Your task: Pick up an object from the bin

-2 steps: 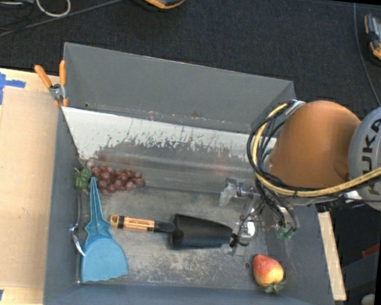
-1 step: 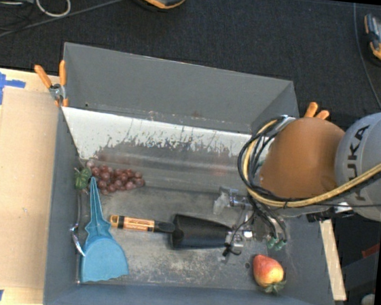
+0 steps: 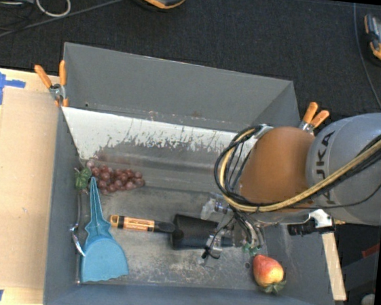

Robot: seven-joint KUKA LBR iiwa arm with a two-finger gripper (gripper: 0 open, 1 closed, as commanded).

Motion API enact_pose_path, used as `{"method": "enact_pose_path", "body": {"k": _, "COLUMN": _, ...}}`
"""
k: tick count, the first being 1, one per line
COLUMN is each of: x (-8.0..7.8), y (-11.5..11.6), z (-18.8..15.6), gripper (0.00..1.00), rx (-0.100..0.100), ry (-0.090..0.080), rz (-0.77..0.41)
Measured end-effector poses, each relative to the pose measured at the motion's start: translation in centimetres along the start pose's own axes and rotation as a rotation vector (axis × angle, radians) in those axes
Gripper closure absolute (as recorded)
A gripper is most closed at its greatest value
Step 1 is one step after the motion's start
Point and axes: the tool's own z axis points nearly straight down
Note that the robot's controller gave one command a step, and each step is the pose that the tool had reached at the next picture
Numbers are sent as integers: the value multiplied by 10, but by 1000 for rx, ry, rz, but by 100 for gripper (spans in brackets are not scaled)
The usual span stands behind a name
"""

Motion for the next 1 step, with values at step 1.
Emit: {"method": "enact_pose_path", "body": {"k": 1, "x": 13, "y": 3, "z": 19, "gripper": 0, "rx": 0, "ry": 4, "rz": -268}}
